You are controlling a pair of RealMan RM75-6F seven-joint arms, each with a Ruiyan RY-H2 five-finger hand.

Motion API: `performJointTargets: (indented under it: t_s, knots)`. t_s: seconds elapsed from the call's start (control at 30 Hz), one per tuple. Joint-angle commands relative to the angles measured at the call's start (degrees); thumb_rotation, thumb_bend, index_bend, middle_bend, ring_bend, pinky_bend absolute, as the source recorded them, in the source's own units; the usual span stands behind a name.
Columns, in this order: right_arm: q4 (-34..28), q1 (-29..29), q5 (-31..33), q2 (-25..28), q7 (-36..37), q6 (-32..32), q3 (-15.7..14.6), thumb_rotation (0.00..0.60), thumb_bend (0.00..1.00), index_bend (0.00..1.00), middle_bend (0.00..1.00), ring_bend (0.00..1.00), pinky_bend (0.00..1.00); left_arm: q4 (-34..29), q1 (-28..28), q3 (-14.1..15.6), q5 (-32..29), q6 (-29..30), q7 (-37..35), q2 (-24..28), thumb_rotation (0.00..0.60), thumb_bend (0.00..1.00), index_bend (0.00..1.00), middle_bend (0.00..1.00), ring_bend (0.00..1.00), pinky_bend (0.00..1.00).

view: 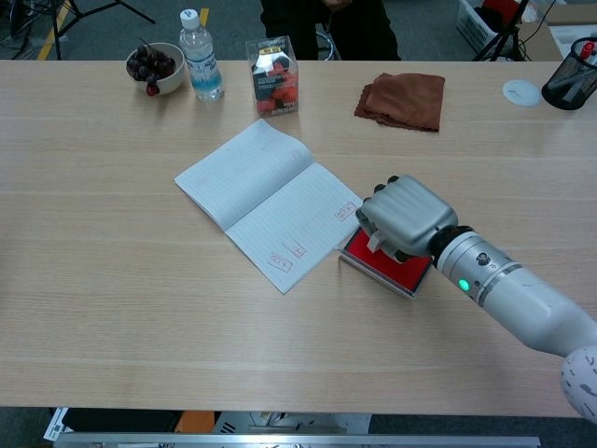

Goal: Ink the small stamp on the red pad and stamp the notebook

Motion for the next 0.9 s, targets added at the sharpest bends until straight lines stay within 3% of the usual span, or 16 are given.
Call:
performJointTargets:
  t_s: [0.03,0.43,0.67,0.9]
  knots:
    - [-0.4,-0.1,-0.3,0.3,0.4,0.1,0.2,0.600,0.37,0.60,0.46,0.32,0.29,0.1,0.0,0.0,-0.1,0.0,-0.1,0.0,0.600,0.27,0.04,0.03,0.03,0.06]
    - [-4.0,1.8,2.1,2.0,2.2,0.3,6.7,0.600,0.37,0.60,0.46,0.32,0.29,-0.4,0.1,0.0,0.2,0.2,0.2,0.3,0.600,0.27,0.04,0.03,0.03,0.06]
    - [-0.6,4.6,4.9,-2.0,1.5,-1.5,9.4,0.600,0.37,0.60,0.46,0.32,0.29,-0.6,0.2,0.0,0.2,0.4,0.3,0.4,0.600,0.27,0.04,0.03,0.03,0.06]
    - [3.4,6.8,6.6,-6.4,-0.6,-2.5,9.6,0.600,0.37,0.60,0.46,0.32,0.29,-0.4,0.6,0.1,-0.1,0.6,0.0,0.6,0.600,0.27,0.04,0.03,0.03,0.06]
